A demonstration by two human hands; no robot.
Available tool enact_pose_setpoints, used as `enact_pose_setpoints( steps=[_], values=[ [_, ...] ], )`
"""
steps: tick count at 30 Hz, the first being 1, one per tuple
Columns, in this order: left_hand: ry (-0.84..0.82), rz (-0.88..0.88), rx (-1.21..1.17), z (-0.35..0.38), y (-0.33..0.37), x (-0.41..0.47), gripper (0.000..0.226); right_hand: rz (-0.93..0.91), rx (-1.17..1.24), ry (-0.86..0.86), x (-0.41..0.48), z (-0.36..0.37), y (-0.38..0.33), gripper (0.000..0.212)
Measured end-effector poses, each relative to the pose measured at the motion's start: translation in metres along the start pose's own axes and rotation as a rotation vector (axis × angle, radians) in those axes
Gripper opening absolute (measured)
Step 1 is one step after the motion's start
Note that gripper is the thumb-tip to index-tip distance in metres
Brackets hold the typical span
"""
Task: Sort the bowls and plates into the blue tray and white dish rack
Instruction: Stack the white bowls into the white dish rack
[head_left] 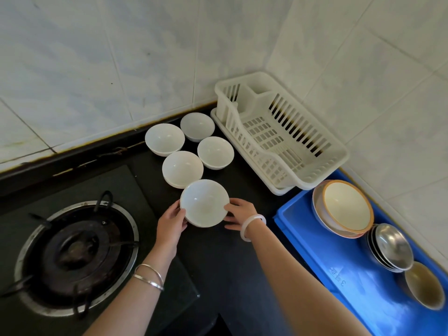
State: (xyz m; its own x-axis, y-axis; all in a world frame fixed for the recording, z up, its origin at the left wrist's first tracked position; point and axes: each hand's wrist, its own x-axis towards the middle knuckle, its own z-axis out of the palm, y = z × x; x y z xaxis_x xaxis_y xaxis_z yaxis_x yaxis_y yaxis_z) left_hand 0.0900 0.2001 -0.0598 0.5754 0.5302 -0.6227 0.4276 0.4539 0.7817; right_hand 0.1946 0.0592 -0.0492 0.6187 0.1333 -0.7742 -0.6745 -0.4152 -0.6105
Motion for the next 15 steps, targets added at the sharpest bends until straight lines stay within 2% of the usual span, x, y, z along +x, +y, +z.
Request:
enact_pose_setpoints(
  steps=[4, 9, 15],
  values=[
    [-0.002, -0.025, -0.043, 0.001, 0.002, -0.002, 0.041, -0.023, 0.176, -0.081, 0.001, 0.001, 0.008, 0.037],
    [0.037, -0.029, -0.052, 0.007, 0.007, -0.004, 0.04, -0.102, 0.162, -0.047, -0.001, 0.0, 0.013, 0.036],
    [-0.022, 0.07, -0.035, 0.029, 0.041, -0.003, 0.036, -0.234, 0.215, 0.026, -0.013, -0.026, -0.016, 0.03]
  ],
)
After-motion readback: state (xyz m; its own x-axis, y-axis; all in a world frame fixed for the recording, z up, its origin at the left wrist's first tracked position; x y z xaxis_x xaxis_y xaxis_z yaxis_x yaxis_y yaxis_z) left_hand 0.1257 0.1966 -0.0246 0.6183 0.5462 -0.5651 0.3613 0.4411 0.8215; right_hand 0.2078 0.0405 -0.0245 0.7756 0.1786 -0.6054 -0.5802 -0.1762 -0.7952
